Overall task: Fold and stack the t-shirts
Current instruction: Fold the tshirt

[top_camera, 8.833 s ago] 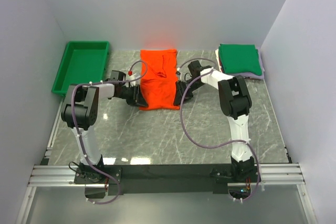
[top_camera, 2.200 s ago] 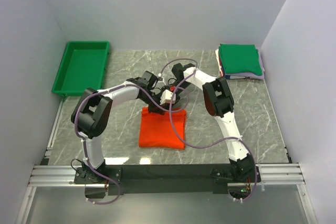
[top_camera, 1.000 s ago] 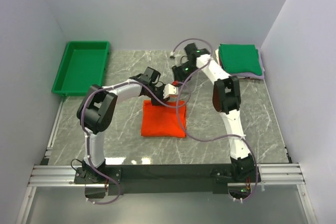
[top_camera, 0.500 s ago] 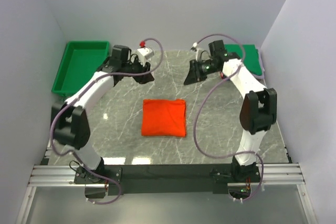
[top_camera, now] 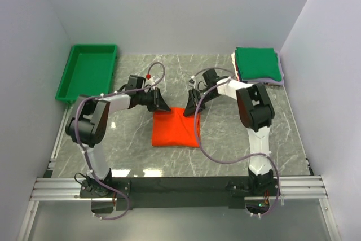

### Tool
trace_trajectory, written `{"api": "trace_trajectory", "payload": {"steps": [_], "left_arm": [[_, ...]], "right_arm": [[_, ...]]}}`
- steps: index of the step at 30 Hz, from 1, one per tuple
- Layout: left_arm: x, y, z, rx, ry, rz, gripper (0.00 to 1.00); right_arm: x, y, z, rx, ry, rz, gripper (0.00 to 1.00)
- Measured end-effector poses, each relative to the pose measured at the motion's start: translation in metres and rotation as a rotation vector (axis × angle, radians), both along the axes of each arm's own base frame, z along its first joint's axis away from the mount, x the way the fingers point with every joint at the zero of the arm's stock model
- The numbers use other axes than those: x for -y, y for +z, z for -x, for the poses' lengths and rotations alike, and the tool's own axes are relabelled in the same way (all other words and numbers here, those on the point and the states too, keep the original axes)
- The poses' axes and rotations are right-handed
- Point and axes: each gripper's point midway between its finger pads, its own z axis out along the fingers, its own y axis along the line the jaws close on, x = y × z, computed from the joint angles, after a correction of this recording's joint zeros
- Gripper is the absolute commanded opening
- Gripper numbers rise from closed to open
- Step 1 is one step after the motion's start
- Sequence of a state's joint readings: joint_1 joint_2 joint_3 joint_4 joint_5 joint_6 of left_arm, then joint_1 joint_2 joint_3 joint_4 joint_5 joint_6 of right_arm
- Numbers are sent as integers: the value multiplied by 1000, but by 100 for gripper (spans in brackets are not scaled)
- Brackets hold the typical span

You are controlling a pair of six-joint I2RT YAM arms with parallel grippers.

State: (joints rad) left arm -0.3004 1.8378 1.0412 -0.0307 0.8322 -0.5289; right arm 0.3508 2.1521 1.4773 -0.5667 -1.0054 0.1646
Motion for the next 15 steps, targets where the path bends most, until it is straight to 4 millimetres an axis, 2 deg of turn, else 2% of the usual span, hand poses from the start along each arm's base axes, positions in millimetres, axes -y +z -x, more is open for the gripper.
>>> {"api": "trace_trajectory", "payload": {"steps": [4, 7, 9, 13, 15], "left_arm": [[3, -27, -12, -85, 46, 23, 11], [-1, -53, -25, -162, 81, 26, 11], [-2, -53, -36, -183, 78, 60, 11], [-6, -42, -75, -103, 97, 73, 10], [-11, -32, -94, -42, 101, 72, 11]], "right_arm": [[9, -34, -12, -114, -83, 48, 23], [13, -34, -31, -163, -143, 42, 23], [15, -31, -54, -111, -176, 58, 24], [18, -19, -102, 46, -224, 77, 26], [18, -11, -114, 94, -230, 73, 28]]}}
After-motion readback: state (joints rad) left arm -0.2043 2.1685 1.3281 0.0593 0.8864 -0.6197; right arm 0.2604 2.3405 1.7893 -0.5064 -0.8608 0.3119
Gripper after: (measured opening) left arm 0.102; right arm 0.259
